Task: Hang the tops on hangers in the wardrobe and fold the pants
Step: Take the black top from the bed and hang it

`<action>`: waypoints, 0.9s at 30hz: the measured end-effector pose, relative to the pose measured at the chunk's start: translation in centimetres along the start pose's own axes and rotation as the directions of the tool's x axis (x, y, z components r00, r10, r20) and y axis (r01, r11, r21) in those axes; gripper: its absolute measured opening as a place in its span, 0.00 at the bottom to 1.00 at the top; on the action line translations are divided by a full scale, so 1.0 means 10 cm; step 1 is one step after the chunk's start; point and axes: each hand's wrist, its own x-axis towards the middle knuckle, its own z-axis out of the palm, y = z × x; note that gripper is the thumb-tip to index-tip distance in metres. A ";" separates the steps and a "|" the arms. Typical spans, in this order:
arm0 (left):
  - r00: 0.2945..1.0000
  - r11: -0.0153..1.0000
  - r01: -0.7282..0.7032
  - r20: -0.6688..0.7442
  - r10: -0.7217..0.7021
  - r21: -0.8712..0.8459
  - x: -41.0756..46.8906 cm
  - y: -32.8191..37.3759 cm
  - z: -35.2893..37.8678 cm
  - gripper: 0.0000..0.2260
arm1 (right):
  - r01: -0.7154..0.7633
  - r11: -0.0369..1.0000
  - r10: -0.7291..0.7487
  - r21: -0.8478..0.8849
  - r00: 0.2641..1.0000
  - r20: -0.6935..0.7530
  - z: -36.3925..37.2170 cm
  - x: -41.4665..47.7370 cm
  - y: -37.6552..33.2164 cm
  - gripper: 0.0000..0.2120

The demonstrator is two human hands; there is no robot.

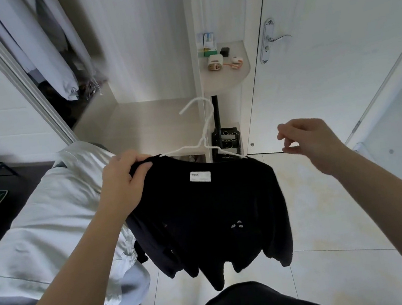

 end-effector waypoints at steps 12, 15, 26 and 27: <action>0.995 0.982 0.078 0.082 -0.065 -0.170 -0.11 -0.10 -0.01 0.11 | 0.163 0.780 0.031 -0.604 0.954 0.298 0.20 -0.09 0.52 0.17; 0.991 0.960 0.110 0.098 -0.087 -0.257 -0.10 -0.13 -0.07 0.14 | 0.255 0.765 0.035 -0.591 0.901 0.433 0.22 -0.05 0.45 0.13; 0.990 0.940 0.136 0.078 -0.118 -0.312 -0.05 -0.14 -0.17 0.17 | -0.331 0.943 0.232 0.041 0.740 0.631 0.21 -0.10 0.30 0.15; 0.989 0.938 0.139 0.083 -0.119 -0.318 -0.05 -0.13 -0.16 0.17 | -0.360 0.931 0.247 0.060 0.742 0.624 0.21 -0.10 0.30 0.15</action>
